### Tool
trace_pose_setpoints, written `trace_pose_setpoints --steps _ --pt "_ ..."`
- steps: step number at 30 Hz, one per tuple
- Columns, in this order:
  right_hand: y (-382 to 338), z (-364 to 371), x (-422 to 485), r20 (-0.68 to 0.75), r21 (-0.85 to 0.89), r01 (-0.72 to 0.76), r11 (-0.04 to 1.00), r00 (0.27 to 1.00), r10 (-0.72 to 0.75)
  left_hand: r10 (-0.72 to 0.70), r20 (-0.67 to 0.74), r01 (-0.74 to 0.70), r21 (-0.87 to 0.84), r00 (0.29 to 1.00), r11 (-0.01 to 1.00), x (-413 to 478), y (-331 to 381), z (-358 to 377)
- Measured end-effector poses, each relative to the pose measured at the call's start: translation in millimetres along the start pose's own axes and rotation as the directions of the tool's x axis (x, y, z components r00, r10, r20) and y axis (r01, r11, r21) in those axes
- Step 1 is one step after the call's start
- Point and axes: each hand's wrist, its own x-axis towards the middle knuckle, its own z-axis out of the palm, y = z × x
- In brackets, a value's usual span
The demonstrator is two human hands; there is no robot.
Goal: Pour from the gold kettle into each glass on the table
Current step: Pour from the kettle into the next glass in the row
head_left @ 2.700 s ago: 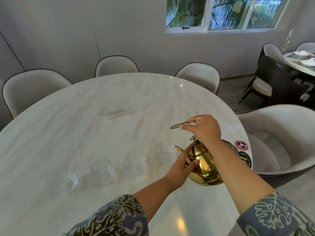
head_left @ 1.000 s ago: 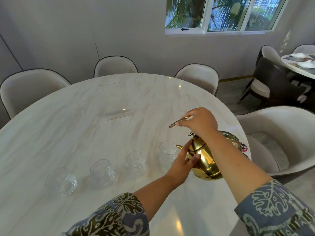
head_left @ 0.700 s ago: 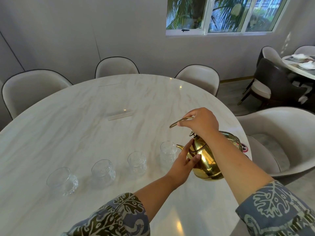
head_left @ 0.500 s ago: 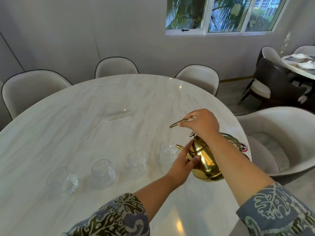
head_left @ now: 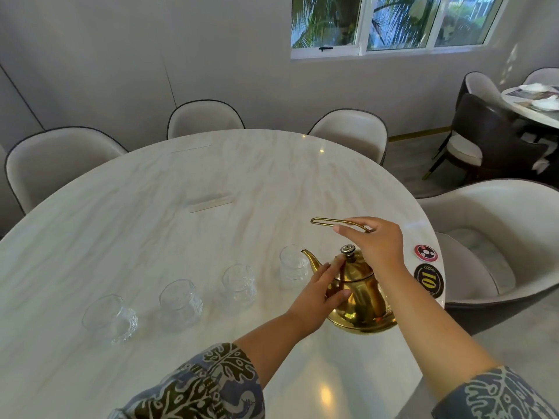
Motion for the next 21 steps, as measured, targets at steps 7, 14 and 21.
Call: trace_pose_setpoints --steps 7,14,21 --pt "10 -10 -21 -0.049 0.19 0.008 0.982 0.999 0.001 0.011 -0.006 -0.01 0.131 1.0 0.991 -10 1 1" --pt "-8 -5 -35 -0.015 0.261 0.045 0.964 0.999 -0.042 0.02 -0.085 -0.004 0.182 0.996 0.983 -36 5 -8" --pt "-30 19 -48 0.037 0.218 0.075 0.973 0.996 -0.085 0.026 -0.112 -0.007 0.163 0.993 0.987 -69 -4 -30"
